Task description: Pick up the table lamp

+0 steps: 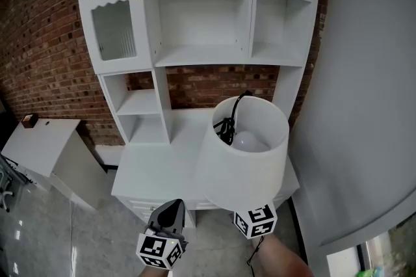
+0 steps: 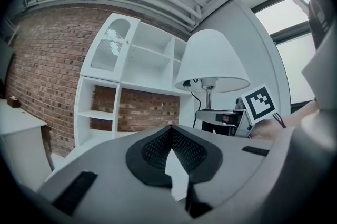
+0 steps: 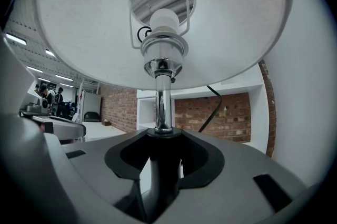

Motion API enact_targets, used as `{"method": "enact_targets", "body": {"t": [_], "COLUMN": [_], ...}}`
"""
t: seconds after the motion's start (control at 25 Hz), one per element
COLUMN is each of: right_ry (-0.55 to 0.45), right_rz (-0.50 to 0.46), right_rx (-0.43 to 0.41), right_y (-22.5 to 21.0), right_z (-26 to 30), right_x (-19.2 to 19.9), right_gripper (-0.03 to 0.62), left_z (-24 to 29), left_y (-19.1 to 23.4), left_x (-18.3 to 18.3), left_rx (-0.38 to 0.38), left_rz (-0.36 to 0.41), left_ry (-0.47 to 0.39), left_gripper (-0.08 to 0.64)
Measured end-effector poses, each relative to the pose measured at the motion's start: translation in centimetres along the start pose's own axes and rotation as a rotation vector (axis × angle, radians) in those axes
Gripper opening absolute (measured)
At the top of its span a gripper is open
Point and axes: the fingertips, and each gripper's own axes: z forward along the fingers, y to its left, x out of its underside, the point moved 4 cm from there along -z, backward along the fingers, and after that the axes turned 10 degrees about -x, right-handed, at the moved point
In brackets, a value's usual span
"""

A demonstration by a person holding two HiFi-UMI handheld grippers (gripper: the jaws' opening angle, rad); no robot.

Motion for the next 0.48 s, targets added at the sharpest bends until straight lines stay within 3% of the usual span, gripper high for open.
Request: {"method": "enact_targets", "body": {"t": [0.48], "right_ry": [-0.018], "right_rz": [-0.001], "right_rx": [-0.038], "right_y": [0.9], "right_z": [-9.7], "right_x": [-1.2], "right_gripper": [0.163], "left_z": [-5.3], "left_y": [-6.7], "left_x": [-1.3], "left_rx": [-0.076], "left_rz": [0.017], "left_ry": [0.004], "left_gripper": [-0.003]}}
